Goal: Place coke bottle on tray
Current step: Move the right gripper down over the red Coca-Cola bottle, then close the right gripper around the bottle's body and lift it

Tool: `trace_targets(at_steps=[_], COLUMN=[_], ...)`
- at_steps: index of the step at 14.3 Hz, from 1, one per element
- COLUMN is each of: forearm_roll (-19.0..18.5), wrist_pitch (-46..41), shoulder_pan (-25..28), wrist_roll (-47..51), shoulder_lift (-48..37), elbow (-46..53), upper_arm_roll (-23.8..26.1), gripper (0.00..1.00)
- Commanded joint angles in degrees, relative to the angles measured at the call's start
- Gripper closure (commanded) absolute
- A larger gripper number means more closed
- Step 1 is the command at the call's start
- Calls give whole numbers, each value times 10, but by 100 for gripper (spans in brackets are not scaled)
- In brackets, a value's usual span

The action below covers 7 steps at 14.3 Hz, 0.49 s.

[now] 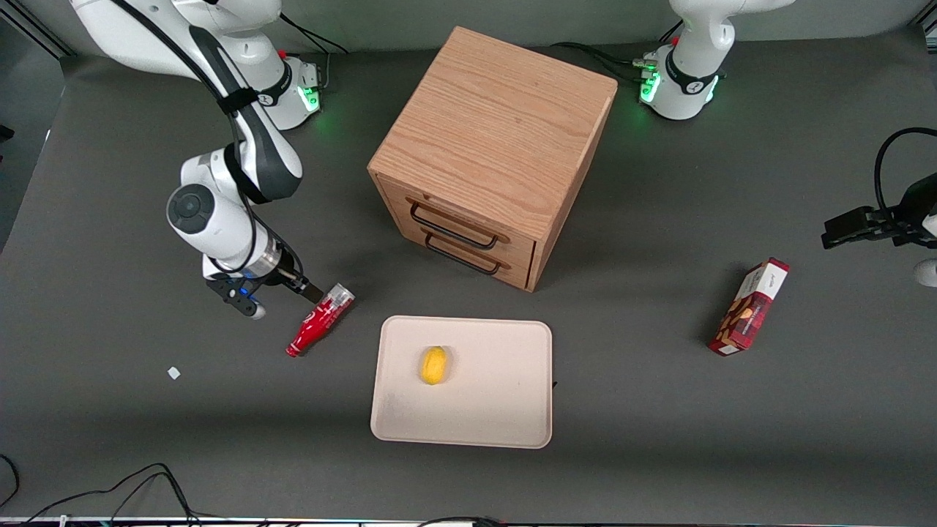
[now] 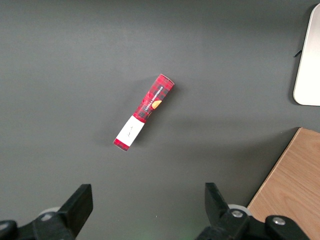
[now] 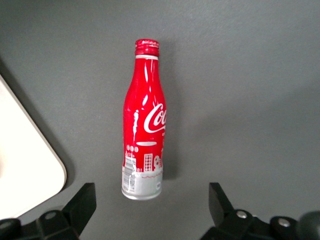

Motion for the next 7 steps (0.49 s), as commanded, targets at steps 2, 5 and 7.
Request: trace_targets(at_steps=[2,5,7], forearm_roll=[5,3,3], wrist_pitch=[50,77,89], shoulder_pan=[-1,-2,-2], wrist_roll=[19,31,33], shoulder_lift=[52,81,102], elbow=[23,36,48], upper_arm_roll=[2,2,1], gripper=[0,0,0])
